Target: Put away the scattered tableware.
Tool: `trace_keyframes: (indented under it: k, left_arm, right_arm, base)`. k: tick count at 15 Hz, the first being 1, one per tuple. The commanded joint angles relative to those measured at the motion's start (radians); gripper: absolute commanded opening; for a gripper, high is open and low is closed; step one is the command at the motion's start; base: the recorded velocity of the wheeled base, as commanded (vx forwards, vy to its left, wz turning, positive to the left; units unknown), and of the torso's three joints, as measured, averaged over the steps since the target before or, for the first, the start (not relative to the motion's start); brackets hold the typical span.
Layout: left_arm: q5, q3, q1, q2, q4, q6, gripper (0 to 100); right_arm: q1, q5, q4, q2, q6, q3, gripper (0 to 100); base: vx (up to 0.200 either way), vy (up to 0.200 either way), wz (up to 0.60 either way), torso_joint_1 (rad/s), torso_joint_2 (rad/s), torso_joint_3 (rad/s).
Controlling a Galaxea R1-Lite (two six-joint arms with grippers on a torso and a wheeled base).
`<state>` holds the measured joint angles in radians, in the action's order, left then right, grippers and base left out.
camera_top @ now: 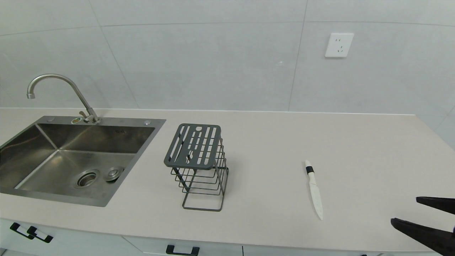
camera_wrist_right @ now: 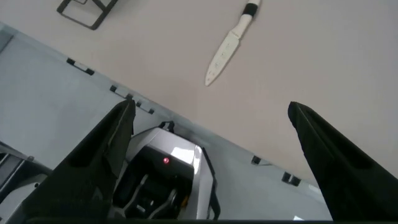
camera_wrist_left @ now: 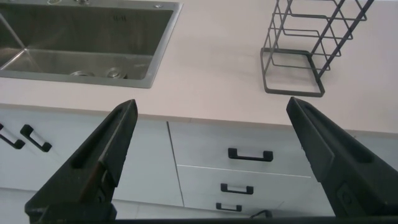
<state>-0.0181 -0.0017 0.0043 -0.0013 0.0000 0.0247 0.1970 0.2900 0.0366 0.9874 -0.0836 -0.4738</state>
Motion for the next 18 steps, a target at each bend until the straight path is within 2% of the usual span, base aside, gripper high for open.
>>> trace_keyframes:
  k: [1,4,7,9,13,16,18]
  left_arm:
    - [0.0,0.0,0.0,0.001,0.0,0.0,100]
    - [0.0,0.0,0.0,0.001,0.002,-0.003,100]
    - [0.0,0.0,0.0,0.001,0.002,-0.003,100]
    - [0.0,0.0,0.0,0.001,0.002,-0.003,100]
    - [0.0,0.0,0.0,0.001,0.002,-0.002,100]
    - [0.0,0.0,0.0,0.001,0.002,-0.002,100]
    - [0.0,0.0,0.0,0.001,0.0,0.0,100]
  right_arm:
    - [0.127,-0.037,0.003,0.204,-0.002,-0.104,100]
    - [0.194,-0.107,0.009,0.346,0.007,-0.187,100]
    - [0.194,-0.146,0.111,0.458,0.019,-0.2,100]
    - [0.223,-0.216,0.177,0.536,0.128,-0.209,100]
    - [0.265,-0.394,0.19,0.682,0.308,-0.284,100]
    - [0.263,-0.45,0.195,0.784,0.329,-0.319,100]
    - [0.265,-0.476,0.255,0.849,0.329,-0.316,100]
  base:
    - [0.0,0.0,0.0,0.0,0.0,0.0]
    - [0.0,0.0,0.0,0.0,0.0,0.0]
    - [0.0,0.0,0.0,0.0,0.0,0.0]
    - [0.0,0.0,0.0,0.0,0.0,0.0]
    - [0.0,0.0,0.0,0.0,0.0,0.0]
    - [0.0,0.0,0.0,0.0,0.0,0.0]
    - [0.0,0.0,0.0,0.0,0.0,0.0]
